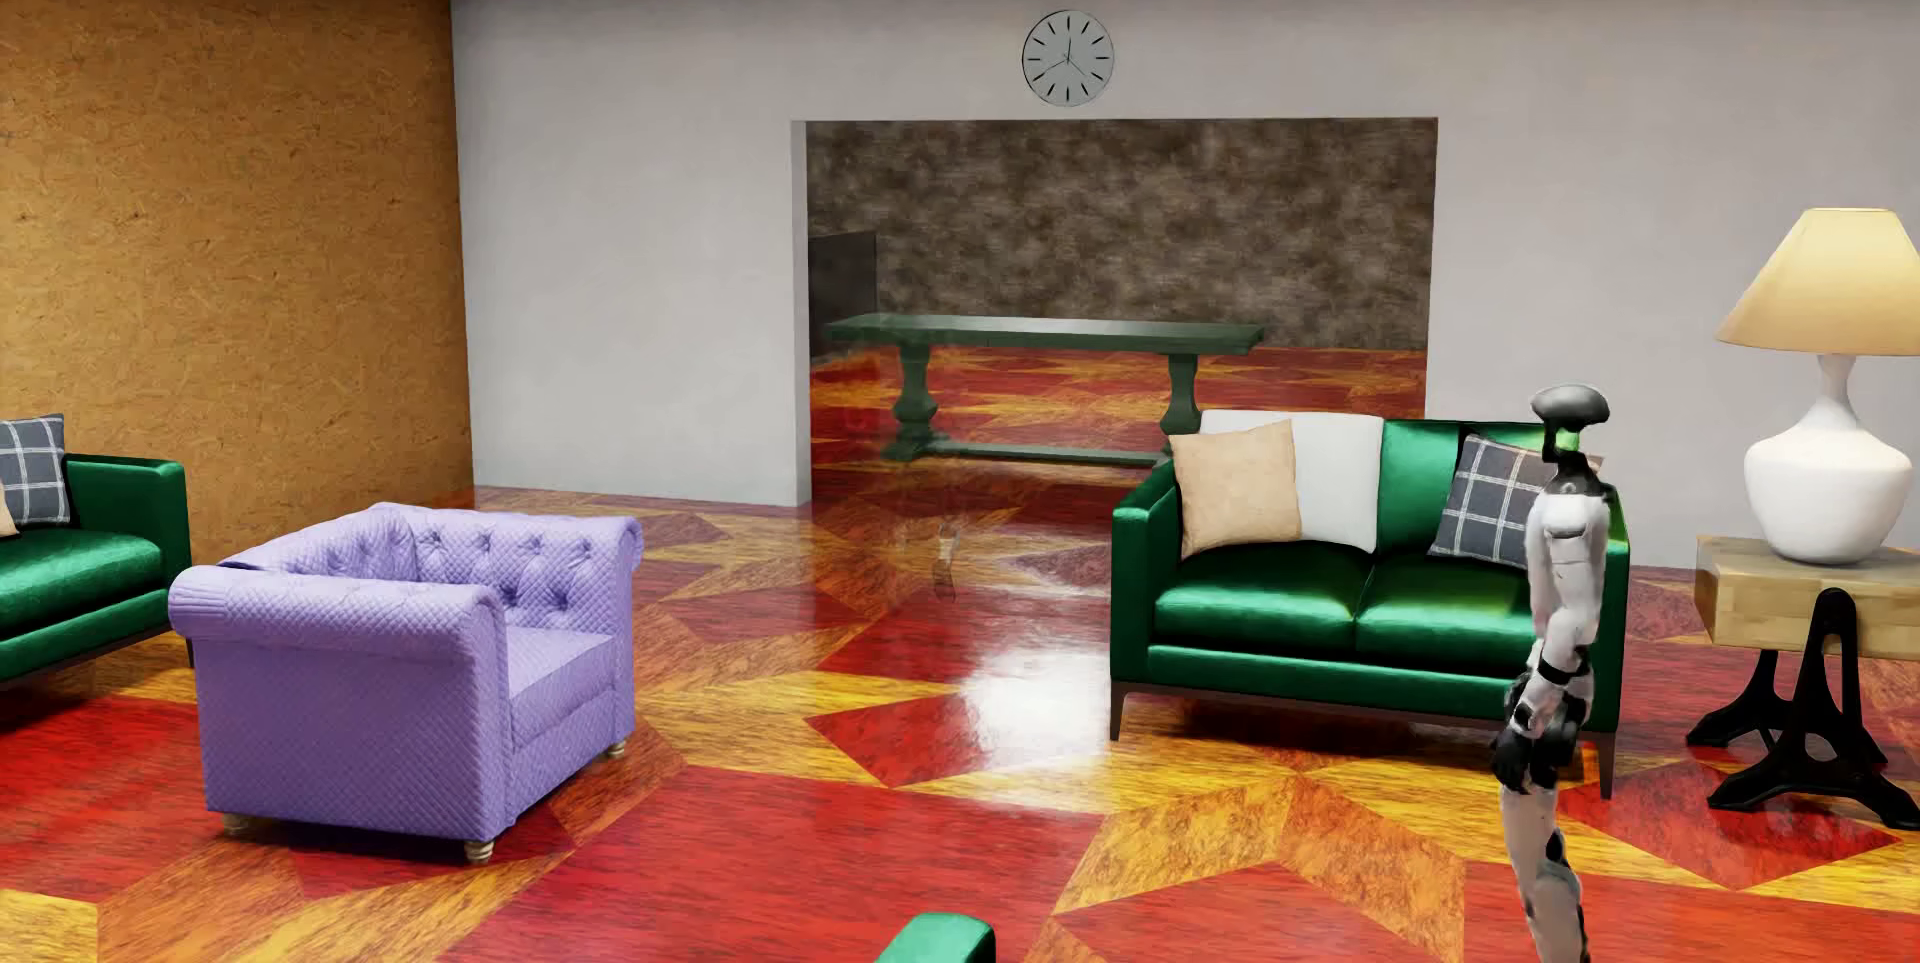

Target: Walk towards the dark table

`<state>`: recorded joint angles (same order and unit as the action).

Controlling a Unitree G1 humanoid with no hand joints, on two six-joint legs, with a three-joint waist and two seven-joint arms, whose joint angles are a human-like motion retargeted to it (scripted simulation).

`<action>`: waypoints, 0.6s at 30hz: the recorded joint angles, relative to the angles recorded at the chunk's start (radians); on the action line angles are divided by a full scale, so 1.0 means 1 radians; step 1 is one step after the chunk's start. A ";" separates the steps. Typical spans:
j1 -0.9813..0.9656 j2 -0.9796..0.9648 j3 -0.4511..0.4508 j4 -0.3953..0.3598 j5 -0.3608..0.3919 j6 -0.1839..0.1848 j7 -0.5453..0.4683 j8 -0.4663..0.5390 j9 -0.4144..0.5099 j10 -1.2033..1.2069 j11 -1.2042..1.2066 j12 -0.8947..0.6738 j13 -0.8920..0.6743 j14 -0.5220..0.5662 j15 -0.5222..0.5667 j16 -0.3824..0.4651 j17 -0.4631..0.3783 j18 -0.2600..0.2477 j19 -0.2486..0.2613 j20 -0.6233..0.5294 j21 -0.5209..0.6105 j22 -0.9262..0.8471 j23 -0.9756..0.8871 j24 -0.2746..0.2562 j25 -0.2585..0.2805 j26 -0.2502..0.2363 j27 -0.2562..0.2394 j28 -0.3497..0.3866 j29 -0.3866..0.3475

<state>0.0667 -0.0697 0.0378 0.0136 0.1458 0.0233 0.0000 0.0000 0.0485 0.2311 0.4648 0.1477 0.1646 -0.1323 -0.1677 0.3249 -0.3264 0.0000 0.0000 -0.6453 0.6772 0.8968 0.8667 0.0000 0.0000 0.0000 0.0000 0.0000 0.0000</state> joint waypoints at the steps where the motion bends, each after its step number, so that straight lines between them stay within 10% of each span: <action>1: -0.027 -0.025 -0.026 0.004 0.010 0.001 0.000 0.000 -0.004 0.023 0.014 0.006 -0.008 -0.024 0.016 0.003 0.003 0.000 0.000 0.067 0.005 0.013 0.002 0.000 0.000 0.000 0.000 0.000 0.000; 3: -0.041 -0.022 -0.005 -0.002 0.018 0.003 0.000 0.000 -0.002 0.266 0.036 0.034 0.000 -0.201 0.021 0.005 -0.005 0.000 0.000 0.074 0.005 0.005 -0.017 0.000 0.000 0.000 0.000 0.000 0.000; 7: -0.269 0.088 0.037 0.028 0.032 0.025 0.000 0.000 0.076 0.688 0.043 0.067 -0.038 -0.178 -0.084 -0.014 -0.038 0.000 0.000 0.084 0.035 0.021 -0.071 0.000 0.000 0.000 0.000 0.000 0.000; 14: -0.583 0.335 0.224 0.054 -0.023 -0.005 0.000 0.000 0.073 0.417 -0.066 0.147 -0.134 0.035 -0.341 0.000 -0.034 0.000 0.000 0.089 -0.031 0.091 -0.117 0.000 0.000 0.000 0.000 0.000 0.000; 18: -0.661 0.435 0.309 0.058 -0.071 -0.021 0.000 0.000 0.078 0.526 -0.041 0.156 -0.142 0.031 -0.290 0.013 -0.035 0.000 0.000 0.084 0.005 0.108 -0.073 0.000 0.000 0.000 0.000 0.000 0.000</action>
<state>-0.5945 0.3655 0.3465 0.0712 0.0751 0.0019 0.0000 0.0000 0.1267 0.7571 0.4241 0.3041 0.0226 -0.1016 -0.4578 0.3374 -0.3616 0.0000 0.0000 -0.5617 0.6817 1.0050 0.7938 0.0000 0.0000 0.0000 0.0000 0.0000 0.0000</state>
